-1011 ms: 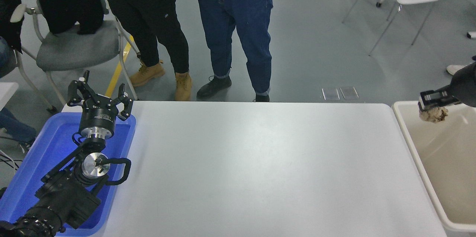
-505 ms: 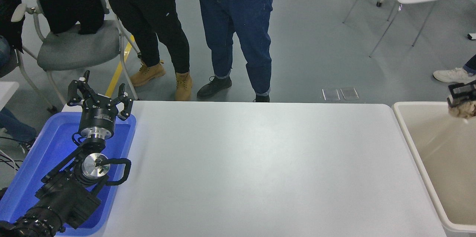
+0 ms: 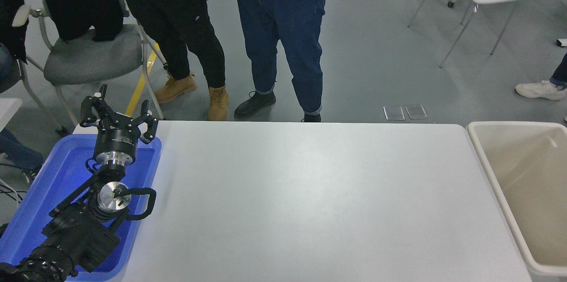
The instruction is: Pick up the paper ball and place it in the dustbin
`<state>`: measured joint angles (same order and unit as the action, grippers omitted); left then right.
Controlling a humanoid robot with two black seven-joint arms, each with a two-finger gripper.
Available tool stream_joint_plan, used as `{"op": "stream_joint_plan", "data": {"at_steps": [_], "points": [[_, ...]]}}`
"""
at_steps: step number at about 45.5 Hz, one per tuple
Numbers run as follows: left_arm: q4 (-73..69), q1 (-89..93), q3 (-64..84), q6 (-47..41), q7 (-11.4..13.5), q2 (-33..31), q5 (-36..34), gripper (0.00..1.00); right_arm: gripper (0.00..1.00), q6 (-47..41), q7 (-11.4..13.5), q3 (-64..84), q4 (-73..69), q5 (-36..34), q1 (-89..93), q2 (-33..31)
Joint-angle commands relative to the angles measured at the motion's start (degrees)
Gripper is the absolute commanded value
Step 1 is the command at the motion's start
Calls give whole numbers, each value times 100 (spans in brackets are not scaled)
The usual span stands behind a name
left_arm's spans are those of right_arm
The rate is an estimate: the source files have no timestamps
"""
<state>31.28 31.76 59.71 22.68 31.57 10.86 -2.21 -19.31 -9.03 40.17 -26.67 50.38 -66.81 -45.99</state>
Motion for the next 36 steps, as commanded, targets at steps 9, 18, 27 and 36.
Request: {"op": "stream_joint_plan", "data": {"at_steps": [9,18,27,36], "points": [[1,6,6,0,7,-5,2,99,0,1114,121,-1609,1603,-1205,2454,1373],[-8,6,6,0,7,-5,2,99,21,1140,165,-2012,1586,-1602,2665,1611],[-8,6,6,0,7,-5,2,99,100,1167,174,-2514,1568,-1602,2682,1672],[1,-3,6,0,16,-5,2,99,100,1158,165,-2602,1524,-1733,2674,1672]]}}
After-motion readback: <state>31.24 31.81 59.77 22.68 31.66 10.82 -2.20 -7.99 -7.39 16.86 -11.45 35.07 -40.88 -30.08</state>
